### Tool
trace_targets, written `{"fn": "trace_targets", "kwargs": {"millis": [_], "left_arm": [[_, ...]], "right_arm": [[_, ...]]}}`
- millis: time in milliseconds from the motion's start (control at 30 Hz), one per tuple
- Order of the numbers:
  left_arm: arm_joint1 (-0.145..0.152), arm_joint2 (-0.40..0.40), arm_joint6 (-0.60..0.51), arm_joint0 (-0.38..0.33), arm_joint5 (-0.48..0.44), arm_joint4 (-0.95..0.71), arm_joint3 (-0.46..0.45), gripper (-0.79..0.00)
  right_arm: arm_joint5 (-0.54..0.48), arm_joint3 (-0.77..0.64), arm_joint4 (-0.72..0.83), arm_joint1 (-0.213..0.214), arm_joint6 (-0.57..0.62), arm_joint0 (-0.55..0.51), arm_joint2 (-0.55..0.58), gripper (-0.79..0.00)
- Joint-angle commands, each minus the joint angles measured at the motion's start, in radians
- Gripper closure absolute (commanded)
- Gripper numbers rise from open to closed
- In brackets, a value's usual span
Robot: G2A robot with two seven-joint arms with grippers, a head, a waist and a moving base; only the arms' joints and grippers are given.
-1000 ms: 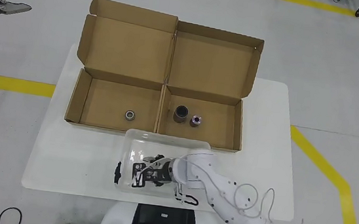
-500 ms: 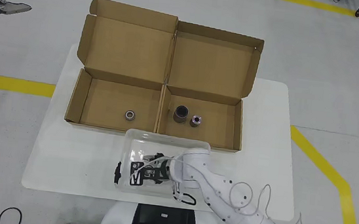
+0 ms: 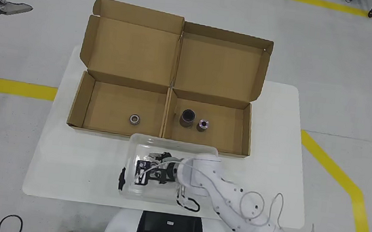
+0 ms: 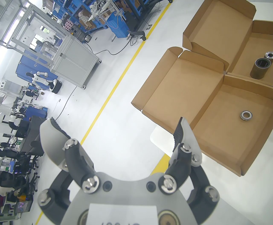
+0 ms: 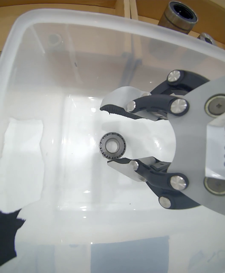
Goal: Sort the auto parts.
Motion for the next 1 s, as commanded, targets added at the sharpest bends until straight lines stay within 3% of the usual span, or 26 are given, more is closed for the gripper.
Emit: {"fn": "trace_targets", "kwargs": {"millis": [0, 700, 767, 867, 967], "left_arm": [[0.000, 0.000, 0.000, 0.000, 0.000, 0.000, 0.000, -0.785], [0.000, 0.000, 0.000, 0.000, 0.000, 0.000, 0.000, -0.785], [0.000, 0.000, 0.000, 0.000, 0.000, 0.000, 0.000, -0.785], [0.000, 0.000, 0.000, 0.000, 0.000, 0.000, 0.000, -0.785], [0.000, 0.000, 0.000, 0.000, 0.000, 0.000, 0.000, -0.785]], "right_arm": [[-0.012, -0.008, -0.005, 0.004, -0.013, -0.006, 0.002, -0.397], [0.041, 0.051, -0.039, -0.007, -0.060, 0.007, -0.043, -0.372], [0.047, 0.062, -0.039, -0.010, -0.061, 0.013, -0.047, -0.311], [0.053, 0.071, -0.037, -0.013, -0.056, 0.019, -0.051, -0.071], [0.054, 0.066, -0.036, -0.015, -0.041, 0.024, -0.052, -0.037]]}}
